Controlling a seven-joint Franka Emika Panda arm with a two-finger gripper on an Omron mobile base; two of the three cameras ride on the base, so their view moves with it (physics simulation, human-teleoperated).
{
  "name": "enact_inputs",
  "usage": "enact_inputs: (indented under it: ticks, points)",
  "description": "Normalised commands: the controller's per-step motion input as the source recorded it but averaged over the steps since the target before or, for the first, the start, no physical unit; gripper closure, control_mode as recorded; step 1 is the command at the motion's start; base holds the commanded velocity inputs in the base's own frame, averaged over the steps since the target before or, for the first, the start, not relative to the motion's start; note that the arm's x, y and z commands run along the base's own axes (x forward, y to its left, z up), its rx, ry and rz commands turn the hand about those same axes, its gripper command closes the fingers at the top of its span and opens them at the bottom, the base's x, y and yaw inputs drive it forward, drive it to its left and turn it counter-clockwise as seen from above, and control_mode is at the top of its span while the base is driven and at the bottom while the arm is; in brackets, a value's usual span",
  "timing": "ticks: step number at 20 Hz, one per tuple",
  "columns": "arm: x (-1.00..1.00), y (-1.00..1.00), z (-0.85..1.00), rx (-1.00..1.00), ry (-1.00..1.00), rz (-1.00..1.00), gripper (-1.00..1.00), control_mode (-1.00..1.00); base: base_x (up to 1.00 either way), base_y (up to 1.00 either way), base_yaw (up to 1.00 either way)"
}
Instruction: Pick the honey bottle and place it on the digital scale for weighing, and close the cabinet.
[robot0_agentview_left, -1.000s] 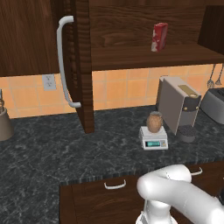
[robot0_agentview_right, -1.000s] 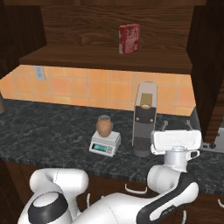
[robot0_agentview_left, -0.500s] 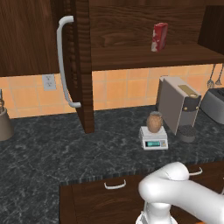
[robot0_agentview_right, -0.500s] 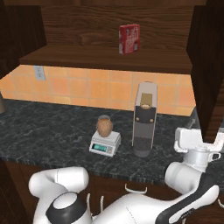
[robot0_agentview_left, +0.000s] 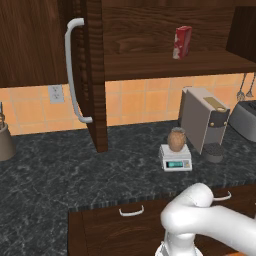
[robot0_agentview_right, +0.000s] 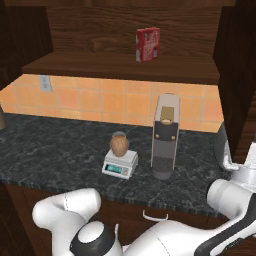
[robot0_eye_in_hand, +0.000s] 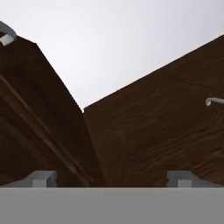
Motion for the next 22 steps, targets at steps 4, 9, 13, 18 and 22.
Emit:
enact_inputs:
  ticks: [4, 9, 13, 18, 22]
  points:
    - [-0.34, 0.00, 0.77, -0.01, -0.18, 0.00, -1.00, -1.00, 0.00, 0.00, 0.00]
    - [-0.67, 0.35, 0.56, -0.15, -0.28, 0.02, -1.00, -1.00, 0.00, 0.00, 0.00]
    - [-0.83, 0.87, 0.37, -0.32, -0.28, 0.00, -1.00, -1.00, 0.00, 0.00, 0.00]
    - [-0.36, 0.84, 0.54, -0.32, -0.01, -0.01, -1.00, -1.00, 0.00, 0.00, 0.00]
    - [-0.41, 0.73, 0.66, -0.33, 0.00, -0.05, -1.00, -1.00, 0.00, 0.00, 0.00]
